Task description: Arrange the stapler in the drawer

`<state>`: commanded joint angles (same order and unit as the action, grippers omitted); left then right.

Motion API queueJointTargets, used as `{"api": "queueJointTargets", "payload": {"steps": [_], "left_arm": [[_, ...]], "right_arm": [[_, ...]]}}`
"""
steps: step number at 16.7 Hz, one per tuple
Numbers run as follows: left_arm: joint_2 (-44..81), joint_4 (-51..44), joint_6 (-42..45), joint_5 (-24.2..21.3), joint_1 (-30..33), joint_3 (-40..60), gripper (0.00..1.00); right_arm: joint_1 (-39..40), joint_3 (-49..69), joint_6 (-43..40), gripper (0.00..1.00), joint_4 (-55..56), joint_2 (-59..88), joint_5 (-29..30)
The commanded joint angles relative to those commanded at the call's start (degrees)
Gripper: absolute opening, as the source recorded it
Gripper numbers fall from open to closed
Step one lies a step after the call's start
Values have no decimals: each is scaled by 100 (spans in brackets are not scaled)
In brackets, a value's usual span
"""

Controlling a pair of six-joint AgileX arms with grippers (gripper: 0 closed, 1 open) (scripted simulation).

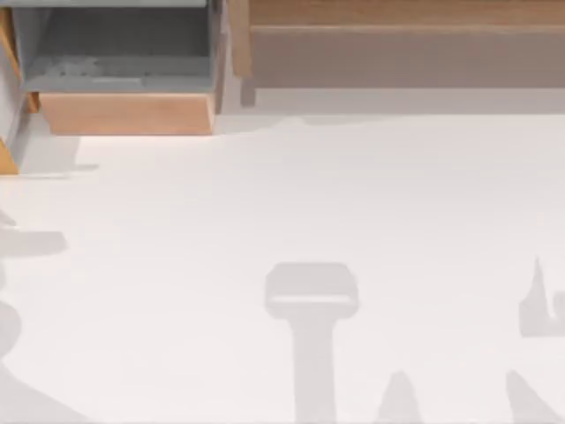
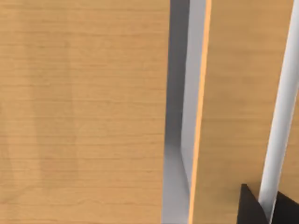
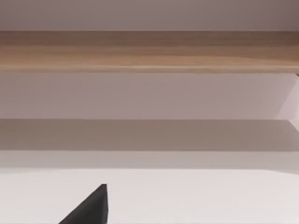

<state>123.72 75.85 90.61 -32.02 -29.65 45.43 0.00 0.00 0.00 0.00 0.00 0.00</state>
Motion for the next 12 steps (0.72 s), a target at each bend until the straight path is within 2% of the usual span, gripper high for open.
{"api": "queueJointTargets", "payload": {"steps": [5, 12], "left_arm": [[350, -462, -26, 296, 299, 922, 0], [471, -613, -26, 371, 354, 1117, 0]], "right_arm": [[0, 0, 0, 100, 0, 0, 0], [0, 0, 0, 100, 0, 0, 0]]}}
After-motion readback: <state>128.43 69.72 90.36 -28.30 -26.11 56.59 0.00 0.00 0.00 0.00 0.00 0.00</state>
